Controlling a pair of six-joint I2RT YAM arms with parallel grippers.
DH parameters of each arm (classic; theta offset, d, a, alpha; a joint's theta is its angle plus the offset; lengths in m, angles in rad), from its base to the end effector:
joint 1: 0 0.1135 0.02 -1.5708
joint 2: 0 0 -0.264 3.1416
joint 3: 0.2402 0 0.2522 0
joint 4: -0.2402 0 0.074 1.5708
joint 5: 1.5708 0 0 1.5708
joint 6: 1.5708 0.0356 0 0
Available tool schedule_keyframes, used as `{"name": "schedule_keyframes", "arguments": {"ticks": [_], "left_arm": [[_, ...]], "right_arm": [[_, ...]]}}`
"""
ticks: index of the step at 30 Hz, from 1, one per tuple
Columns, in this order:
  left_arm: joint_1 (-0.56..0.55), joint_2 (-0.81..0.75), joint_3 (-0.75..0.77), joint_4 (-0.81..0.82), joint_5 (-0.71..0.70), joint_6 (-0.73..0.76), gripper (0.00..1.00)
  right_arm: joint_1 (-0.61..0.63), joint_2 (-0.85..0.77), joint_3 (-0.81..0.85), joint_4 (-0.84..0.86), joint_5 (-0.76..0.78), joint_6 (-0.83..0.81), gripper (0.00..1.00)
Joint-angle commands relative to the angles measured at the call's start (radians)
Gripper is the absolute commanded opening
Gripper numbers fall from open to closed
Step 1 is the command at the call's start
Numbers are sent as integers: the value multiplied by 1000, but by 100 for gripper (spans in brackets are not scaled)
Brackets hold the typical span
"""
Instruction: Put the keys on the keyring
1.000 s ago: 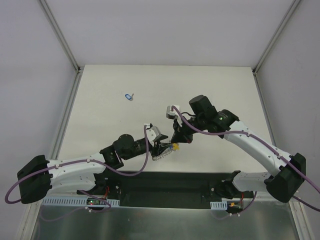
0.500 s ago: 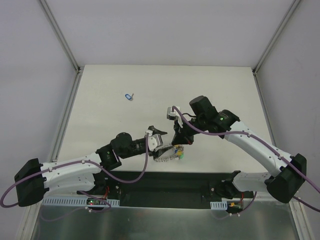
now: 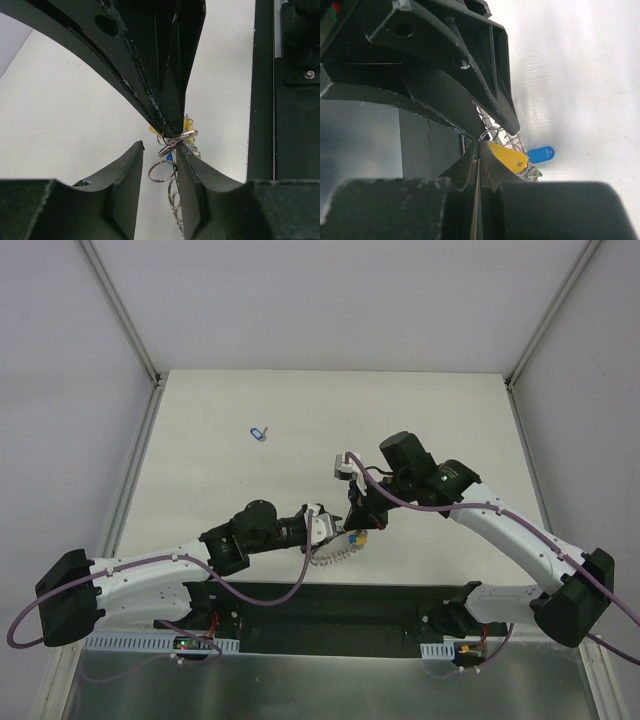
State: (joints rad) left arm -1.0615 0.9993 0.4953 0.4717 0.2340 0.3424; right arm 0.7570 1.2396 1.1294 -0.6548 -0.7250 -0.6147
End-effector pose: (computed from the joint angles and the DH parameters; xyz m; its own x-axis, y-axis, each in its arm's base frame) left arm 0.1046 -0.2042 0.2663 0.3083 0.1179 -0.9440 0.9117 0.2467 0.3285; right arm 0.1705 0.1935 0.3261 0.0857 -0.5129 -0.8542 -0.9943 -0.0982 -0.0409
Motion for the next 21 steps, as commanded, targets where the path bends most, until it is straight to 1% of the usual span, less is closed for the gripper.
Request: {"name": "schedule_keyframes", "arguments": {"ticks": [1,3,5,6,8,9,12,13,21], "left_arm": [[-6,15,49,13,27,30,29],[-6,19,51,13,33,30,26],[-6,24,51,12,34,27,22],[-8,21,49,10,36,24,18],[-6,18,46,8,37,23,15],[-6,13,45,4,36,23,11],[-6,2,38,1,28,17,4],[-8,1,37,1,22,14,0],[-6,-10,34,7,14,9,0]], "right_arm": [[2,-37,46,1,-56,-6,1],[2,-38,47,-3,-56,-10,1],[2,-42,47,-8,-51,-11,1],[2,-43,47,-11,-48,-14,1],[-1,-48,46,-17,-44,-19,1],[-4,-52,44,-20,-42,-20,1],[-10,-57,44,-29,-37,-25,1],[-10,-57,46,-35,-37,-29,1],[-16,-60,49,-51,-42,-36,1]]}}
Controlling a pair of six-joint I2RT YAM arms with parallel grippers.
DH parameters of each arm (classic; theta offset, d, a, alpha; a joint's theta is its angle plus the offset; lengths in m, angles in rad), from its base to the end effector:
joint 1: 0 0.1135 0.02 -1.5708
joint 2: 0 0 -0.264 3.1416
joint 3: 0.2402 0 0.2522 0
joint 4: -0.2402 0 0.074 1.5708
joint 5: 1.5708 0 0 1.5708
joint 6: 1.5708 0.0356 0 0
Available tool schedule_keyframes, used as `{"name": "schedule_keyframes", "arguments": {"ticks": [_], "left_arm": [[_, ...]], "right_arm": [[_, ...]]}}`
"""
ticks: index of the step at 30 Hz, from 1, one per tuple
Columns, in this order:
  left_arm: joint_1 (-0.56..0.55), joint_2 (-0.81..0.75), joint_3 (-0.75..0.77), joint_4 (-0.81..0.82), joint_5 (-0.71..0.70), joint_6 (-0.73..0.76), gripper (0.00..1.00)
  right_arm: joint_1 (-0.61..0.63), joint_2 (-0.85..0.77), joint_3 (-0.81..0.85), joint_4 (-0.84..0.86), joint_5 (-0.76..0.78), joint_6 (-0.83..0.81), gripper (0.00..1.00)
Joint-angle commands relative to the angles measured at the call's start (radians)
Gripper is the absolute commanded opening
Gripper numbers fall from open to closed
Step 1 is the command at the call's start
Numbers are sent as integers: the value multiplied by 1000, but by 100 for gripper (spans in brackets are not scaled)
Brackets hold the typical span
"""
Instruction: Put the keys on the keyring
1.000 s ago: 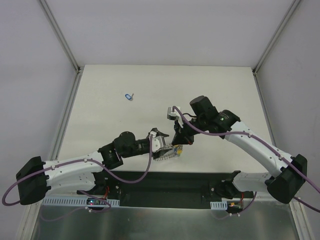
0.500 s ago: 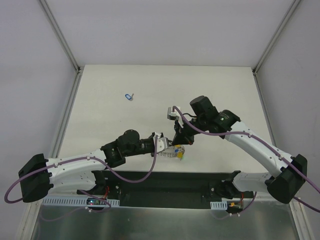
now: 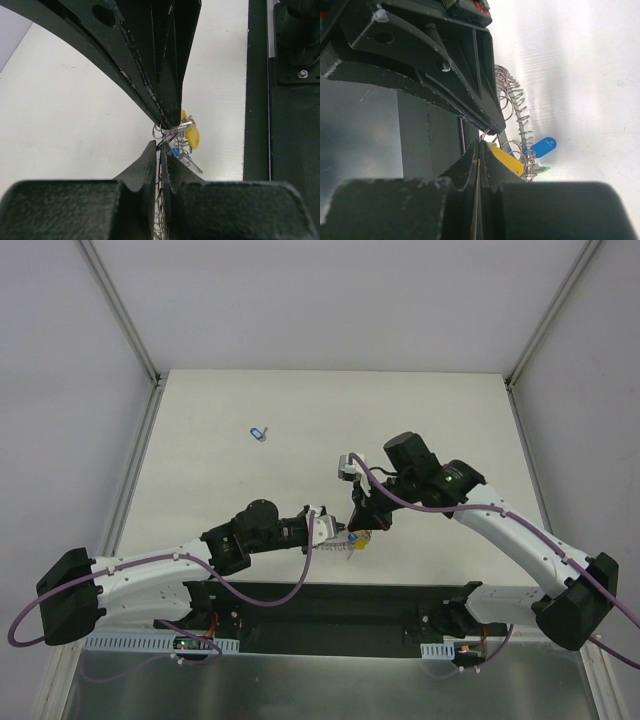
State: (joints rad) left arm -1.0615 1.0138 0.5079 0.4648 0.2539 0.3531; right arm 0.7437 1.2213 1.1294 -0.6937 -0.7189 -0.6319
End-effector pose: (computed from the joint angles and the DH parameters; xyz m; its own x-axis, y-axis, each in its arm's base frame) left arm 0.1054 -0.2071 0.2669 0.3158 0.1211 -0.9411 0.9147 0.2248 0.3358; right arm 0.1683 0.1867 0.3275 0.0833 -0.5273 -0.8456 -0.9950 -0.0903 -0.0418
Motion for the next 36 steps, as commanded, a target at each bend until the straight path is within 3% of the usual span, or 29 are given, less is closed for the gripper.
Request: {"name": "schedule_keyframes", "arguments": {"ticks": [1,8,23,36], "left_arm": [[-6,-24,21,14,-7,-3,0],[-6,-34,24,26,1,-3,0],[-6,-7,67,109,191,1,0],[-6,-56,58,144,157,-9,0]], "right_arm": [[-3,-43,49,-15,-48,-18,1],[-4,-39,47,-15,-60,-20,1],[-9,0,26,68,-163,-23,1],[-32,6,-14,79,-152,-20,1]]}}
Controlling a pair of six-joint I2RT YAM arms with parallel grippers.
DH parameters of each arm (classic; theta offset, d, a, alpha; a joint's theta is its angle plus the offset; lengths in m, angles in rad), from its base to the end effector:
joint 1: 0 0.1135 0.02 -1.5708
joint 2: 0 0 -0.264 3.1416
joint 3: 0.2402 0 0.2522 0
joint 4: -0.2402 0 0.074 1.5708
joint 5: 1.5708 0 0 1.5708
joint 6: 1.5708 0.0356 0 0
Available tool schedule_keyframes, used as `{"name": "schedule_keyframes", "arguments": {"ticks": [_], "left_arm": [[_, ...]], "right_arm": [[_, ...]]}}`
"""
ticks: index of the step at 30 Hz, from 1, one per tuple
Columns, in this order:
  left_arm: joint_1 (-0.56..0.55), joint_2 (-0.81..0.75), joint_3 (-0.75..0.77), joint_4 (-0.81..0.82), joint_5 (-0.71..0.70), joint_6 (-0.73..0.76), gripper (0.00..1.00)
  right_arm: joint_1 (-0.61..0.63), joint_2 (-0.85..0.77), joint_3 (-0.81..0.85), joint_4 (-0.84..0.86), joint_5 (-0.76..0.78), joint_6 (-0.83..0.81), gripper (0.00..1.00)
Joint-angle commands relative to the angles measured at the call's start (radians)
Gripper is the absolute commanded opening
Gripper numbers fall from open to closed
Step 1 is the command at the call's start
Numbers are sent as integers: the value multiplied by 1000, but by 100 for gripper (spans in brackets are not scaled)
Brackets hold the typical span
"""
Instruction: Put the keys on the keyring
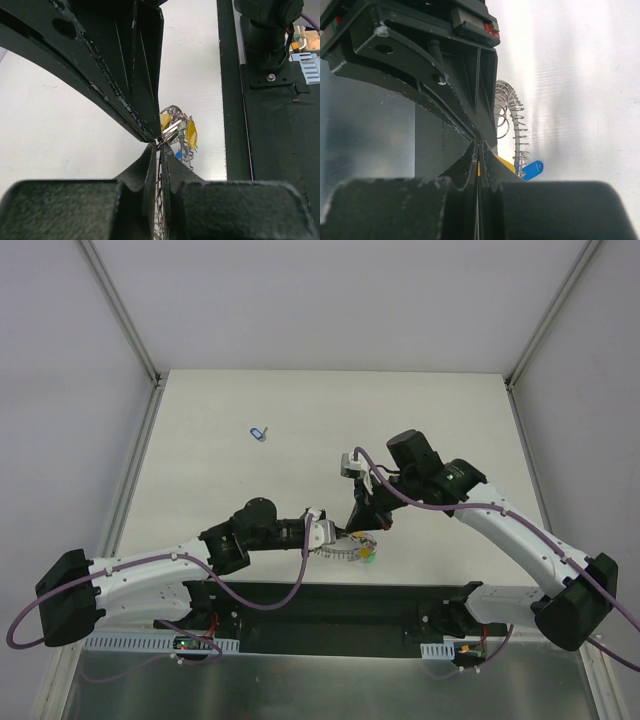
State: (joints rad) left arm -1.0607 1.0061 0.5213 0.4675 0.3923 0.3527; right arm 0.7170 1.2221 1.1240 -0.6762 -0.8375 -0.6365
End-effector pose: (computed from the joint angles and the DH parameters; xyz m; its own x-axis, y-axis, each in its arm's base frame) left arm 0.1006 -0.2076 0.2736 0.3351 0.0548 -0.9406 0.9348 0.1051 0.3392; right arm 0.1706 0.1838 0.3289 0.0755 -0.4619 -0.8837 -0.9890 -0.1481 -0.0072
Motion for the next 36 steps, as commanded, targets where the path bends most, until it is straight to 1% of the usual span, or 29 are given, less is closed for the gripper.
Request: {"name": "schedule_keyframes", "arguments": {"ticks": [1,3,4,5,8,10,11,13,14,16,19,24,29,32,36], "left_arm": [[-7,-53,33,146,-24,-15,5],[-7,-69,14,157,-68,-30,18],[-7,-76,-1,161,-120,-38,32],[-7,-92,-6,160,-141,-49,38],[-7,-129,-24,142,-199,-93,51],[-7,-141,-21,109,-230,-133,56],[-7,-150,-20,74,-263,-150,60],[-8,-158,-20,50,-291,-201,64],[-8,-162,-18,24,-309,-227,68],[-10,-166,-18,7,-343,-299,72],[-10,-166,-20,-21,-371,-397,76],[-21,-147,-17,-53,-377,-469,78],[-35,-103,-3,-81,-349,-437,81],[-38,-80,0,-79,-346,-399,89],[-45,-44,13,-61,-333,-296,94]], "right_arm": [[-5,4,-7,63,-35,-12,1],[-5,1,2,63,-35,-8,1],[-5,-1,5,63,-34,-2,1],[-5,-3,8,66,-29,3,1],[-5,-9,8,82,-17,27,1],[-5,-16,2,104,-11,44,1],[-1,-18,-3,121,-3,64,1],[-1,-30,-12,138,23,86,1],[-1,-36,-15,148,46,99,1],[5,-52,-29,162,87,124,1],[13,-65,-43,191,124,169,1],[25,-96,-84,254,202,245,1],[45,-121,-102,296,274,322,1],[61,-136,-105,299,323,354,1],[81,-145,-113,303,353,379,1]]}}
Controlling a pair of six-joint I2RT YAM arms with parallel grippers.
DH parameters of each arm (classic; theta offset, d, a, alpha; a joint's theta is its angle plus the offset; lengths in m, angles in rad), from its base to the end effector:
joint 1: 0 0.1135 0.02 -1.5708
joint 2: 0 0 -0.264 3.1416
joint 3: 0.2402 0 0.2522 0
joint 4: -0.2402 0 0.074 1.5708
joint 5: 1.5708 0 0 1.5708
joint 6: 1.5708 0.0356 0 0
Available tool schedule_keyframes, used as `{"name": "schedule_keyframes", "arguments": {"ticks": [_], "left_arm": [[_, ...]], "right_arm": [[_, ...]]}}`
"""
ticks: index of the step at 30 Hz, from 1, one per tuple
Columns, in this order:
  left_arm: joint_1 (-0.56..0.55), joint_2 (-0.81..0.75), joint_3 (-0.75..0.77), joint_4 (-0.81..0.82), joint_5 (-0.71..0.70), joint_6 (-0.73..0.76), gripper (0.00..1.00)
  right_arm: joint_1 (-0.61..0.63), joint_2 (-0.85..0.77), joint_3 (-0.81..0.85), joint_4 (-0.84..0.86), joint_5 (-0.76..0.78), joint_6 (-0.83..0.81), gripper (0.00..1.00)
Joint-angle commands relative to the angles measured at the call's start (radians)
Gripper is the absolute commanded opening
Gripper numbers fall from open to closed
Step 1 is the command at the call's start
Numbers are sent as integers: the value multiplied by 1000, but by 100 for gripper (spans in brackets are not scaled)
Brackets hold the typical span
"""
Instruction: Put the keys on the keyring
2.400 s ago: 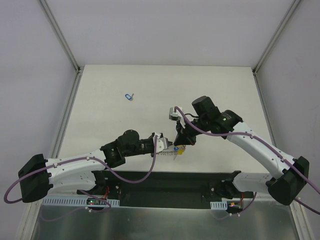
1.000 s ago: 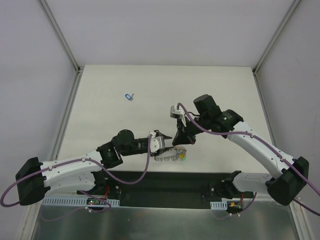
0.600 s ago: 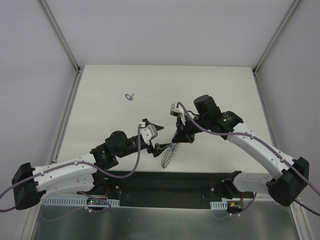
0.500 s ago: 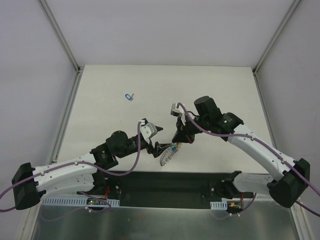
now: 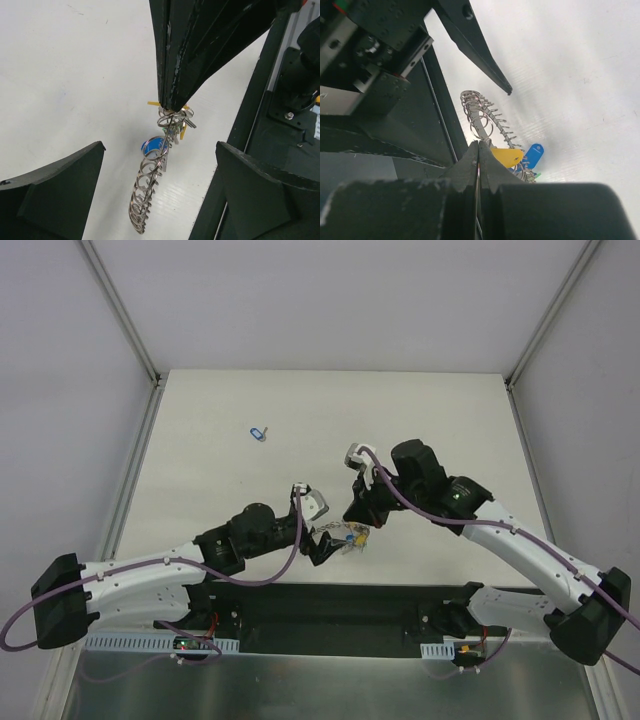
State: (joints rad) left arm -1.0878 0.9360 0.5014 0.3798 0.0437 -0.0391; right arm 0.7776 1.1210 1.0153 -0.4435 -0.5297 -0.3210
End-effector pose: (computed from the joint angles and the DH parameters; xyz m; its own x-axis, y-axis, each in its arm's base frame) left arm 0.1009 -0.1958 0.2714 -0.0608 0.0318 -0.9976 0.9033 0.4269 -0.0414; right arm 0.1616 0.1843 0.3304 -0.0651 -0.4461 -0.8926 -0.9833 0.1811 -0.0188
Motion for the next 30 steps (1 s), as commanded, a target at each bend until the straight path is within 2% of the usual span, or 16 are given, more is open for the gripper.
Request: {"name": "schedule_keyframes", "arguments": {"ticks": [1,8,16,22,26,29,30], "left_arm": [[-20,32,31,34,13,111,95],[-18,87,34,133,-15,165,94],[-20,147,43,197,-39,107,87],[-18,182,35,252,-126,62,85],[-18,204,37,266,-127,68,79],[-20,201,28,266,-87,85,67],[-20,196,20,265,-62,87,59]], "right_arm": [[28,-47,-7,72,49,66,1],[49,-52,-18,107,102,108,1],[68,-61,-34,127,163,155,1],[84,-72,-50,143,191,191,1],[95,-81,-57,144,211,201,1],[94,-92,-61,137,226,201,1],[94,-95,-61,134,231,194,1]]}}
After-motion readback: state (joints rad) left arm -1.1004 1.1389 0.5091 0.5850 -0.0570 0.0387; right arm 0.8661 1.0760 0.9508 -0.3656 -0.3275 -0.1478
